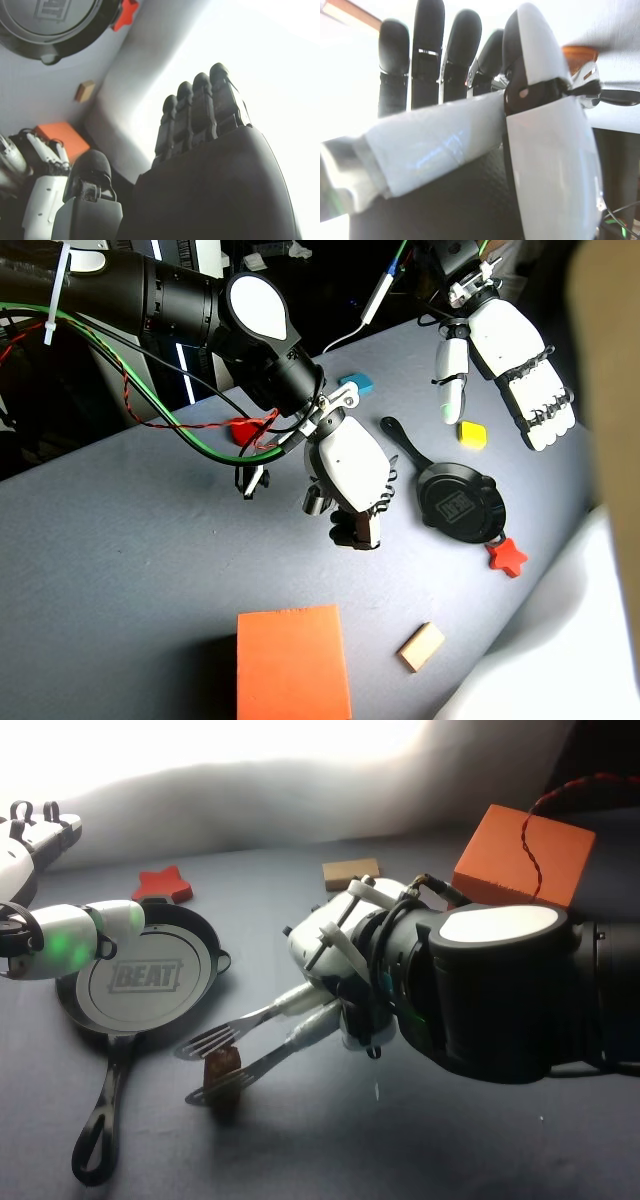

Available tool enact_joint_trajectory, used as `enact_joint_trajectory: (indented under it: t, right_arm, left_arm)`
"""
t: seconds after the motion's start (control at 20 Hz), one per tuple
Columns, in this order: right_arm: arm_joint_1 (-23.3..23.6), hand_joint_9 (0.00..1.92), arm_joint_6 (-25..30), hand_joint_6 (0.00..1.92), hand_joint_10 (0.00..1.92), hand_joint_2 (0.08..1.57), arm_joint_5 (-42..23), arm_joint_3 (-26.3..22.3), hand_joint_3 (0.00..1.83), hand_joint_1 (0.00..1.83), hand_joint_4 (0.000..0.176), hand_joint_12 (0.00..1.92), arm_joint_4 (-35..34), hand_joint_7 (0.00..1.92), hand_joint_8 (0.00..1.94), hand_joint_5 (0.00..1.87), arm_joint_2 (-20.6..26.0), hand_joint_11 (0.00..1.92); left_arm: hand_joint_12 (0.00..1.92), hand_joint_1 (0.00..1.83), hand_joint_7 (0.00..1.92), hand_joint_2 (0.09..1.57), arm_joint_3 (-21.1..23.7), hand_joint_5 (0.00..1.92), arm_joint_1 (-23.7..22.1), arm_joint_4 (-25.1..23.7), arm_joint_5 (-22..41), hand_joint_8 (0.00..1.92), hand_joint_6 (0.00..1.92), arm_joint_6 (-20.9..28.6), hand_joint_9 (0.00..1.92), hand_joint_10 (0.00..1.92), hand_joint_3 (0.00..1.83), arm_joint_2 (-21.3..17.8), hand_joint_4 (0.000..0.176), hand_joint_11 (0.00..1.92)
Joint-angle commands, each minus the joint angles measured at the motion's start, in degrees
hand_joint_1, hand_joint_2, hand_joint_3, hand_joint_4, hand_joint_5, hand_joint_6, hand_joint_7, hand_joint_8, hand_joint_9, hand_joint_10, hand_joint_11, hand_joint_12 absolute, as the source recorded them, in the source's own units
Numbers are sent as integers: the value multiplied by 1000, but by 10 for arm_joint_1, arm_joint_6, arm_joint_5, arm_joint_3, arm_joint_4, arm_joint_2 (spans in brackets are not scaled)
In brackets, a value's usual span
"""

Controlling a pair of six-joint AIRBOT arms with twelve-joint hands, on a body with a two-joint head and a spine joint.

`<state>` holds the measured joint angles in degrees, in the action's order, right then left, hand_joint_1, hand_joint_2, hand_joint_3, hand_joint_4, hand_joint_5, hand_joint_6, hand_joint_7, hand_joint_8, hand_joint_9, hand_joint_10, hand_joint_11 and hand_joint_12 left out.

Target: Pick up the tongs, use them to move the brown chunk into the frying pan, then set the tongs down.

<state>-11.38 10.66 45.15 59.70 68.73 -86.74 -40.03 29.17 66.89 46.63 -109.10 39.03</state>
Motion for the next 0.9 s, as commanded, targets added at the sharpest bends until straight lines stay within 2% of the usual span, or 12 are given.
enact_joint_trajectory:
  t: [0.0, 0.05, 0.15, 0.35, 0.4, 0.5, 0.65, 0.7, 0.75, 0.8, 0.85]
  right_arm:
    - [1, 980, -1, 1099, 577, 1157, -5, 1, 0, 1136, 0, 1483, 40, 1124, 223, 899, 2, 570]
    - [-1, 1026, -1, 1026, 564, 1109, -5, 1, 0, 1208, 0, 1458, 44, 1078, 692, 979, 1, 617]
    - [-5, 1052, -1, 1034, 570, 1101, -6, 2, 1, 1225, 14, 1448, 47, 1052, 837, 991, 1, 630]
    - [-8, 1076, -1, 1054, 598, 1100, -6, 3, 1, 1227, 12, 1439, 47, 1072, 821, 980, 1, 645]
    - [-9, 1105, -3, 992, 740, 1085, -6, 3, 0, 1237, 2, 1523, 47, 1129, 797, 985, 1, 705]
    - [-8, 1116, -20, 1003, 849, 1088, -5, 3, 0, 1242, 0, 1551, 47, 1150, 797, 956, 2, 757]
    - [-5, 1119, -36, 1000, 862, 1087, -6, 3, 0, 1244, 0, 1556, 47, 1155, 795, 954, 7, 765]
    - [-2, 1119, -37, 929, 955, 1081, -9, 3, 0, 1261, 0, 1610, 47, 1172, 833, 961, 9, 748]
    - [0, 1093, -41, 1043, 1054, 1130, -10, 3, 4, 1157, 0, 1713, 47, 1223, 704, 939, 10, 728]
    - [3, 1071, -42, 1132, 1126, 1161, -11, 3, 3, 1090, 0, 1781, 46, 1269, 622, 900, 12, 698]
    - [6, 1124, -45, 1147, 1101, 1164, -16, 2, 1, 1058, 0, 1773, 46, 1330, 570, 901, 14, 742]
  left_arm:
    - [133, 0, 109, 1248, -2, 91, -3, -32, 48, 2, 5, 2, 62, 4, 0, -6, 0, 0]
    - [144, 0, 112, 1254, -2, 92, -3, -32, 48, 2, 4, 2, 65, 4, 3, -6, 0, 0]
    - [113, 0, 98, 1254, -2, 75, -3, -32, 48, 1, 1, 1, 50, 2, 2, -6, 0, 0]
    - [128, 0, 100, 1257, -2, 77, -3, -32, 49, 1, 2, 0, 58, 4, 3, -6, 0, 0]
    - [126, 0, 104, 1255, -2, 83, -3, -32, 50, 3, 4, 0, 61, 5, 1, -6, 0, 0]
    - [104, 0, 103, 1249, -2, 78, -3, -32, 50, 1, 1, 0, 58, 2, 0, -6, 0, 0]
    - [103, 0, 103, 1248, -1, 78, -3, -32, 50, 1, 1, -1, 59, 2, 0, -6, 0, 0]
    - [105, 0, 102, 1244, -1, 77, -3, -32, 50, 1, 0, -1, 63, 4, 0, -6, 0, 0]
    - [142, 0, 109, 1250, 0, 90, -3, -32, 50, 2, 3, -1, 70, 4, 0, -6, 0, 0]
    - [98, 0, 91, 1250, 0, 72, -3, -32, 50, 1, 2, -1, 51, 2, 0, -6, 0, 0]
    - [153, 0, 100, 1250, 0, 81, -3, -32, 50, 2, 3, -1, 64, 4, 0, -6, 0, 0]
